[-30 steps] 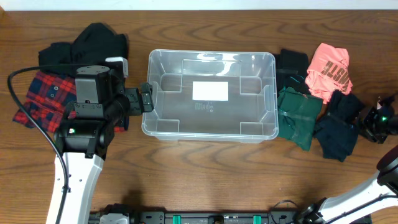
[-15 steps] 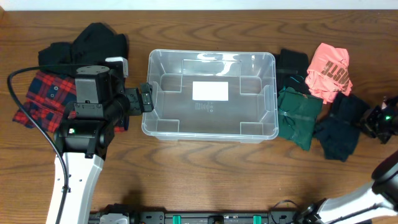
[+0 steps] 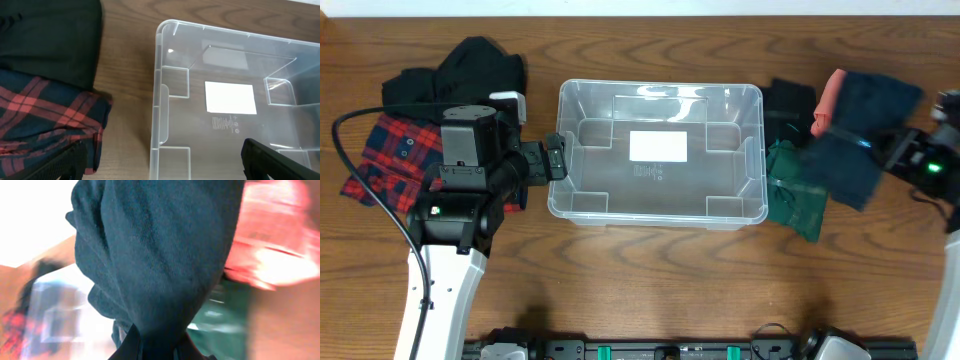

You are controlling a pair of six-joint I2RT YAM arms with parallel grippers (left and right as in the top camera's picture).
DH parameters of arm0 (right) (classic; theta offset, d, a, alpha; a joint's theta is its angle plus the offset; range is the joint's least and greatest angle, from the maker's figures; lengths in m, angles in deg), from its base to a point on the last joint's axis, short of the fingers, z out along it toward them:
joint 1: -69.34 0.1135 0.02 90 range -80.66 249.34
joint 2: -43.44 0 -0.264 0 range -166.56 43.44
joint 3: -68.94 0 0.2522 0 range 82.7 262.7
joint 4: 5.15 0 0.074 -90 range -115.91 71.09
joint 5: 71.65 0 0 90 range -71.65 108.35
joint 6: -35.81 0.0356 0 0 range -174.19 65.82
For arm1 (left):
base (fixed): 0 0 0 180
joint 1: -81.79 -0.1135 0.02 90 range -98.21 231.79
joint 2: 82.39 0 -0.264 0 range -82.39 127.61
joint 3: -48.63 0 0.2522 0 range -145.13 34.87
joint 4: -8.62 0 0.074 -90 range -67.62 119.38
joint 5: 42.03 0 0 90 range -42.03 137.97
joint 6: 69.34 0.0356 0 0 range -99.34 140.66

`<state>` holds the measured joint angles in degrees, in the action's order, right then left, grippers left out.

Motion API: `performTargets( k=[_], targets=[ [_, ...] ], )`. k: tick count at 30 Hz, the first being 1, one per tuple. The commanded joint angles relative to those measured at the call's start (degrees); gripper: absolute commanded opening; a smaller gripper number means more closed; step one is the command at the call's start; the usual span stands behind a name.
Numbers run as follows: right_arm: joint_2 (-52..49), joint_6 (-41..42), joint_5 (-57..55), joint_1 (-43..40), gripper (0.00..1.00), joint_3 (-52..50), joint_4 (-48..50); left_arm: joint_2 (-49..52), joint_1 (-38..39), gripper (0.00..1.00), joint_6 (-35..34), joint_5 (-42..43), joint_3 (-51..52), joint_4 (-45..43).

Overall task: Pack container
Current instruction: 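Lower the navy garment into the bin's left side and release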

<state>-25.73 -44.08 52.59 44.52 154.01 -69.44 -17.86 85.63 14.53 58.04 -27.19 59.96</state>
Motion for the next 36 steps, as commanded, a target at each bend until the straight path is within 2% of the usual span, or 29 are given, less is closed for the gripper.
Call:
performTargets(
  k=[1, 7, 12, 16, 22, 28, 29, 32, 36],
  targets=[
    [2.56, 10.25, 3.72, 12.24, 0.01, 0.28, 4.96, 0.0, -0.28, 0.98, 0.5, -0.66, -0.68, 0.13],
    [-2.89, 25.62, -2.21, 33.29, 0.01, 0.15, 22.38, 0.0, -0.28, 0.98, 0.5, -0.66, -0.68, 0.13],
    [-14.32, 35.26, -8.96, 46.97, 0.01, 0.15, 36.92, 0.0, -0.28, 0.98, 0.52, -0.66, -0.68, 0.13],
    [-24.63, 43.19, -9.22, 52.89, 0.01, 0.15, 43.71, 0.0, -0.28, 0.98, 0.5, -0.66, -0.68, 0.13],
    [-36.46, 49.48, -7.8, 58.49, 0.01, 0.15, 50.34, 0.0, -0.28, 0.98, 0.5, -0.66, -0.68, 0.13],
    [-41.55, 48.74, -7.87, 59.89, 0.01, 0.15, 49.94, 0.0, -0.28, 0.98, 0.5, -0.66, -0.68, 0.13],
    [-41.59, 47.58, -7.93, 59.89, 0.04, 0.15, 49.9, 0.0, -0.28, 0.98, 0.5, -0.66, -0.68, 0.13],
    [-41.18, 40.22, -8.48, 59.19, 0.4, 0.2, 49.9, 0.0, -0.28, 0.98, 0.52, -0.66, -0.68, 0.13],
    [-38.97, 36.0, -8.2, 55.95, 0.51, 0.22, 47.47, 0.0, -0.28, 0.98, 0.5, -0.66, -0.68, 0.13]
  ],
)
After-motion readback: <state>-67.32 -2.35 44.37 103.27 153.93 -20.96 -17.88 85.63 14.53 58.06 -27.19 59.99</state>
